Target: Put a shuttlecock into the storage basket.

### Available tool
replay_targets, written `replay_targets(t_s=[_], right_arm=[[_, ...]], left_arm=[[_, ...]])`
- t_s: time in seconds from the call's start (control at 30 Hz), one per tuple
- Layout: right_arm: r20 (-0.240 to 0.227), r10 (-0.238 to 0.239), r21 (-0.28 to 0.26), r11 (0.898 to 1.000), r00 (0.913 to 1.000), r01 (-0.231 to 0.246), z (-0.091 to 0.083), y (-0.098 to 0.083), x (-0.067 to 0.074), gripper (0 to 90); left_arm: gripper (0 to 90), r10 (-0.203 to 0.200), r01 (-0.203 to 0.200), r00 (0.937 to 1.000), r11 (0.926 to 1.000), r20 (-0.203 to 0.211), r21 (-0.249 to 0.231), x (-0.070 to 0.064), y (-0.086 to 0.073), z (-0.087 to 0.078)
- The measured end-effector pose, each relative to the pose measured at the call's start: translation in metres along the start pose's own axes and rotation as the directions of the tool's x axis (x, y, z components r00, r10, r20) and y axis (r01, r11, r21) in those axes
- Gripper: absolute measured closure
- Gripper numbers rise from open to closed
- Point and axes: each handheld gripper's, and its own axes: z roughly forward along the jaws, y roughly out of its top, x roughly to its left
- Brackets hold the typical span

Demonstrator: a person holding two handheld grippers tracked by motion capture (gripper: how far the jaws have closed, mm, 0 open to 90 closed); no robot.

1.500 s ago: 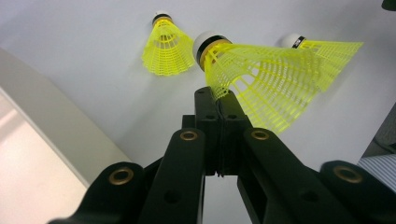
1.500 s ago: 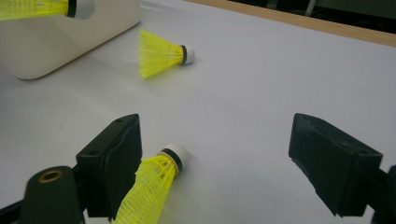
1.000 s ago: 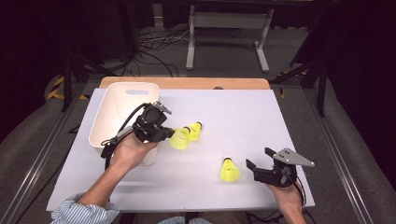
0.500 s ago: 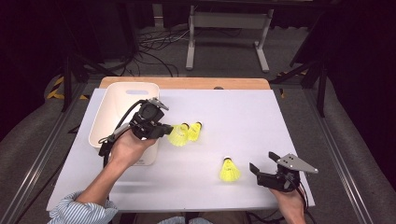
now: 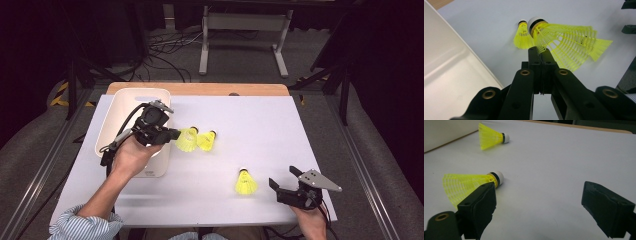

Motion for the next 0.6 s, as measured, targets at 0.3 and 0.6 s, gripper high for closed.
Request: replay_targets(t_s=[0.3,0.6], right_arm=[[0.003,0.002,0.012,1.000,1.0000,-0.002,0.000,-0.007,0.002,12.9],[0.001,0.003,0.020,1.000,1.0000,-0.003,0.002,-0.007,0.003,12.8]], left_arm=[[89.8,-0.026,0.026,0.9996,0.9994,-0.005,-0.022,0.007,-0.003,-0.007],[89.8,-0.041,0.040,0.9983,0.9985,-0.041,-0.037,0.017,-0.002,-0.018]])
